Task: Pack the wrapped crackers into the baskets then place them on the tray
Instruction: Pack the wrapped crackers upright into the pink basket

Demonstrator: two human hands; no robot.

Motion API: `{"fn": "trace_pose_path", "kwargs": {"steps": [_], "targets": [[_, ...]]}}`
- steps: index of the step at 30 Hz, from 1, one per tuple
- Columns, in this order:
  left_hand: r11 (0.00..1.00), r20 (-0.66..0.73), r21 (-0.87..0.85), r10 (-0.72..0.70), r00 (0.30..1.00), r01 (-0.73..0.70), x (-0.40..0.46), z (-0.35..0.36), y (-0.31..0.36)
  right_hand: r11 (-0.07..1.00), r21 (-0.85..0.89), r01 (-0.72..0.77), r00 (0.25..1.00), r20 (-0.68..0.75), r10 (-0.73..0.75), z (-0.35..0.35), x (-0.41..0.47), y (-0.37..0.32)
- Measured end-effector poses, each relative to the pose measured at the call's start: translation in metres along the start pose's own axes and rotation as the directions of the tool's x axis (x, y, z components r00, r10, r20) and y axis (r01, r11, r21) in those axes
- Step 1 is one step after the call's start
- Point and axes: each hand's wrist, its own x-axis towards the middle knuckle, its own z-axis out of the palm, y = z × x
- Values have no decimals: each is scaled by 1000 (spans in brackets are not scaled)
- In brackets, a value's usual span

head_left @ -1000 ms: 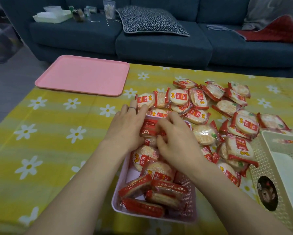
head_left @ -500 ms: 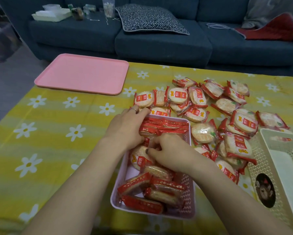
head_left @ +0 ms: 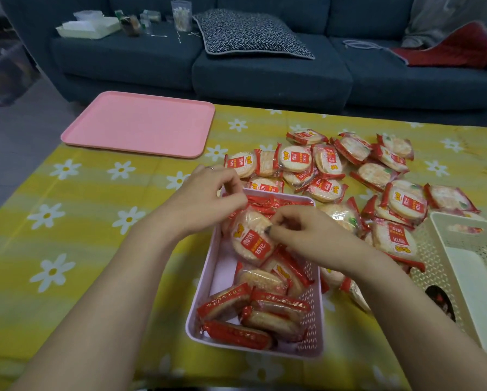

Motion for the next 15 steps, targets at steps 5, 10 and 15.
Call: {"fn": "trace_pose_path", "kwargs": {"steps": [5, 10, 15], "targets": [[974, 102, 224, -39, 994, 15, -3, -1, -3, 999, 42, 21, 999, -30, -20, 1, 2, 3], [980, 135, 194, 20, 991, -47, -2, 2, -7, 987, -161, 1, 1000, -4, -1, 3, 0, 0], [977, 127, 160, 118, 985, -138, -1, 0, -6, 941, -331, -76, 995, 31, 91, 6, -6, -4]]}}
